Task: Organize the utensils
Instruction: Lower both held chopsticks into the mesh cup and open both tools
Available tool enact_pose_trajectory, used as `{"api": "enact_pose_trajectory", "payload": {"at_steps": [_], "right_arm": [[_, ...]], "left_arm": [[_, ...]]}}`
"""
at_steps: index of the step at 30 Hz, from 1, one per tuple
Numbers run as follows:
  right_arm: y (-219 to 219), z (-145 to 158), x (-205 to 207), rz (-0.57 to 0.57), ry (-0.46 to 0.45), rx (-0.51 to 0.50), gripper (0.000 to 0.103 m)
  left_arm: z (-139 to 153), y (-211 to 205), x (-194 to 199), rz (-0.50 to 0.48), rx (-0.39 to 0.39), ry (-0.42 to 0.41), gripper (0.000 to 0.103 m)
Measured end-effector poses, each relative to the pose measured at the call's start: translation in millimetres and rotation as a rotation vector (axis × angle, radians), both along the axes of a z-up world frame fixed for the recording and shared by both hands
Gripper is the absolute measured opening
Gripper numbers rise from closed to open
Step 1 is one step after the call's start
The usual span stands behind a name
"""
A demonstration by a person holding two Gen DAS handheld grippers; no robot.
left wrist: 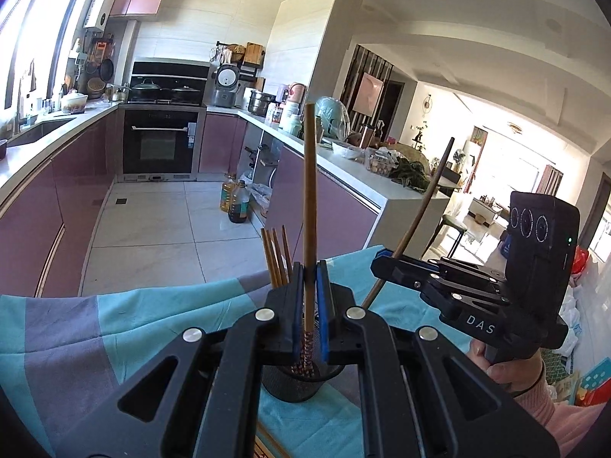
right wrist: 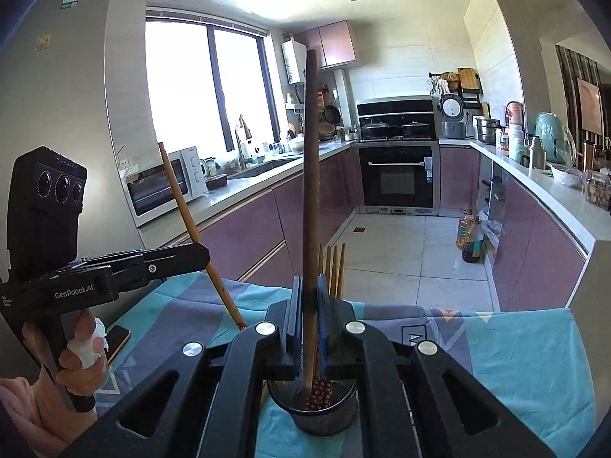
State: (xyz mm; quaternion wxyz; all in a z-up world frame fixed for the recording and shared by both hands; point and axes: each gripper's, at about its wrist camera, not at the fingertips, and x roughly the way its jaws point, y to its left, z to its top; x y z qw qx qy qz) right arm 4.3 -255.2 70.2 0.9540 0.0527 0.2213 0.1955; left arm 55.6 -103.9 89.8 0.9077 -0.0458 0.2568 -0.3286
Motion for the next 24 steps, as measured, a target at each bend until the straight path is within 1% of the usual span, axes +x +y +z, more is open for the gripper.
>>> {"api": "enact_pose_trajectory", "payload": {"at_steps": [8,14,20,24], "right_arm": [[6,-27,18,0.011,0.105,-0.029,0.006],[9,-41,23,0.019,0.179,-0.047,0.006],[12,-54,32,0.026,0.236,-0.062,0.006],[10,-58,39,0.016,0.246,-0.055,0.006]], "left_arm": [[-33,-19,11,-0.026,0.105,0.076,0.007],[-51,-28,16,-0.054,0.162,0.119,0.007],[-64,-36,30,-0.061,0.192,0.165,0.007],[-70,-36,41,-0.044,0.193,0.181,0.007]]}}
